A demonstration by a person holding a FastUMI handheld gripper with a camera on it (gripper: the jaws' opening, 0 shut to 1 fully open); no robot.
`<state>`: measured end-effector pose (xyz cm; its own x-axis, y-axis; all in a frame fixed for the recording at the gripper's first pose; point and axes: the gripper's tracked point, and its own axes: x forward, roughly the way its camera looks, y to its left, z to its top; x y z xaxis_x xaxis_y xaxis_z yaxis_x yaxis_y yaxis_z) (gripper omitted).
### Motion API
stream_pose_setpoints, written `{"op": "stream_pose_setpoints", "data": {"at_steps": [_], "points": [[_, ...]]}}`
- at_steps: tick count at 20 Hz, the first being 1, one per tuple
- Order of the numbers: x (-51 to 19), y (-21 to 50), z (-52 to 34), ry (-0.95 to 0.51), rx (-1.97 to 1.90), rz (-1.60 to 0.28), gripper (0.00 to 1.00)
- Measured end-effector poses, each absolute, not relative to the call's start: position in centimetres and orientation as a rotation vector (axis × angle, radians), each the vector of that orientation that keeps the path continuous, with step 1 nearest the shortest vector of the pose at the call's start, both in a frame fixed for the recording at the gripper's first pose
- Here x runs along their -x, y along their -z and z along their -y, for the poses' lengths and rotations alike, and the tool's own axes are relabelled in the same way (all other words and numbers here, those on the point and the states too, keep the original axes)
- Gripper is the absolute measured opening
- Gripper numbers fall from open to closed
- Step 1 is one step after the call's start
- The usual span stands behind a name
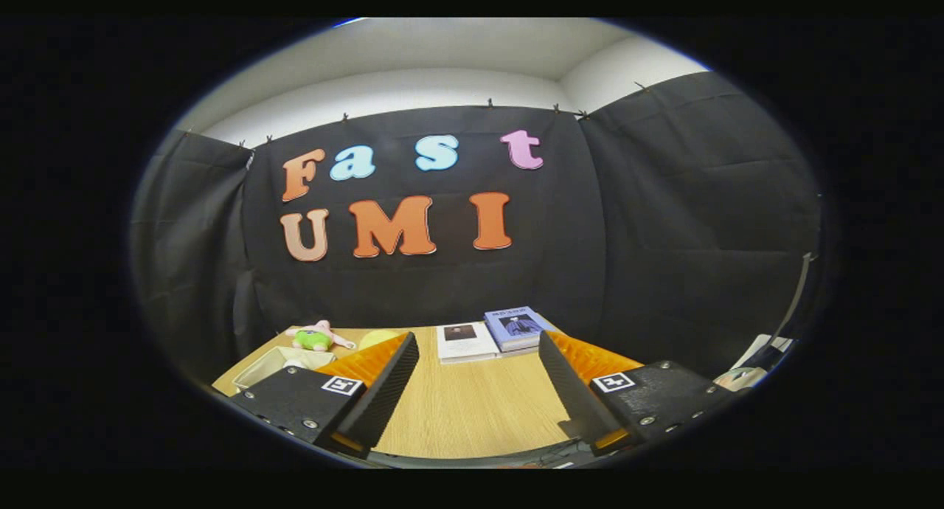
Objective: Open the storage box then place both shoes into the box .Put the left shoe in first, then the right shoe, with the right side of both shoes facing outward in a uniform manner.
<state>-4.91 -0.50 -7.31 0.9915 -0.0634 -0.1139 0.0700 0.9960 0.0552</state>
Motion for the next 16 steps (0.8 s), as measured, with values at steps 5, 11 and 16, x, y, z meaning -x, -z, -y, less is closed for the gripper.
{"op": "stream_pose_setpoints", "data": {"at_steps": [5,11,16], "points": [[4.2,7.1,-0.4,0.051,-0.080,-0.096,0.97],[3.4,6.9,-0.8,0.033,-0.081,-0.067,0.97],[2.5,7.9,-0.8,0.037,-0.066,-0.067,0.97]]}}
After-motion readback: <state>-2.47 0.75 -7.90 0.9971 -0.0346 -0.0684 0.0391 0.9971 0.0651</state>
